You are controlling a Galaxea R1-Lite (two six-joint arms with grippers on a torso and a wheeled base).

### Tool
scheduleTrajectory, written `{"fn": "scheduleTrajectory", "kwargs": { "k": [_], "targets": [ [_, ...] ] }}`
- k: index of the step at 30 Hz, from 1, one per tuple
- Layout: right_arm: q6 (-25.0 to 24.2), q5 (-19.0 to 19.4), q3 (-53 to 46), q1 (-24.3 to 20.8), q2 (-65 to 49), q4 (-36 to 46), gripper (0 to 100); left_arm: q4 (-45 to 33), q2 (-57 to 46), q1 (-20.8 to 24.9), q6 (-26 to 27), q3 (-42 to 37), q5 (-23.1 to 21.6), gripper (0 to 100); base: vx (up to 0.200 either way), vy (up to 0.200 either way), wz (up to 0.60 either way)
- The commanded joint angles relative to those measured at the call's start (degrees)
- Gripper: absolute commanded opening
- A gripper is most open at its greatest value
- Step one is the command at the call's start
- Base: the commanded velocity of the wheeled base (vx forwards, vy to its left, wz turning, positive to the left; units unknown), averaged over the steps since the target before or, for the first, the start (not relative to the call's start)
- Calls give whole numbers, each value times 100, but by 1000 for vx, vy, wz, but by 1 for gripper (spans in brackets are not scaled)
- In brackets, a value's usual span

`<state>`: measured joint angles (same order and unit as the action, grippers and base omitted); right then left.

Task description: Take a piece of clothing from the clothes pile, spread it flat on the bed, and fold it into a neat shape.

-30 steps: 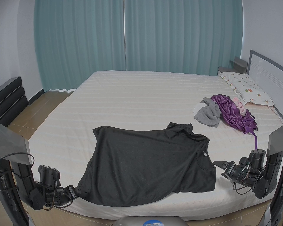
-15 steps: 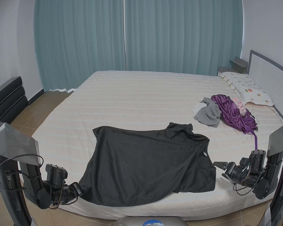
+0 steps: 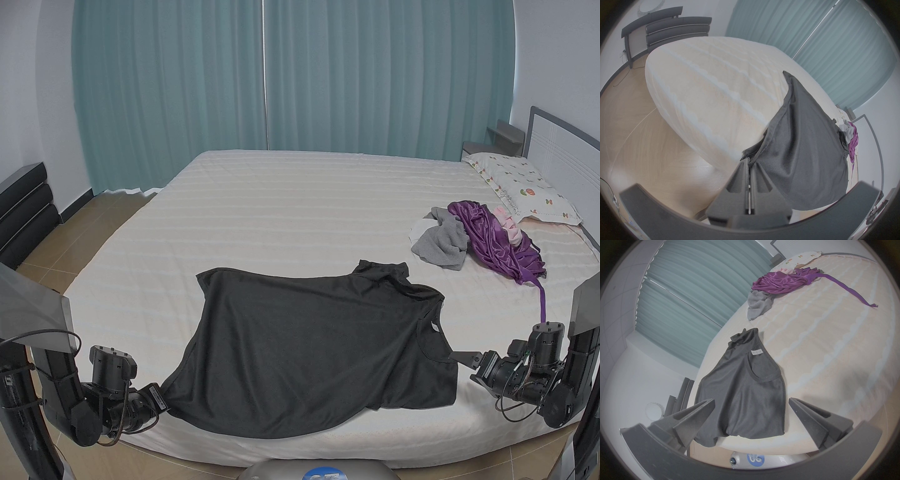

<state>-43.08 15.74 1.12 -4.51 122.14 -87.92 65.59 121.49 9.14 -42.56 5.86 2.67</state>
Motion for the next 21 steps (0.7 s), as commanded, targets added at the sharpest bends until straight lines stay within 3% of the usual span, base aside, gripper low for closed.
{"fn": "scheduleTrajectory", "kwargs": {
  "k": [1, 6, 21],
  "targets": [
    [81, -115, -112, -68, -111, 196, 100, 7, -337, -27, 2, 11, 58, 0, 0, 0, 0],
    [177, -124, -112, -138, 38, 442, 100, 7, -442, -53, 2, 38, 155, 0, 0, 0, 0],
    [186, -115, 28, -278, 1128, -41, 100, 7, -556, -106, -77, 99, 146, 0, 0, 0, 0]
  ]
}}
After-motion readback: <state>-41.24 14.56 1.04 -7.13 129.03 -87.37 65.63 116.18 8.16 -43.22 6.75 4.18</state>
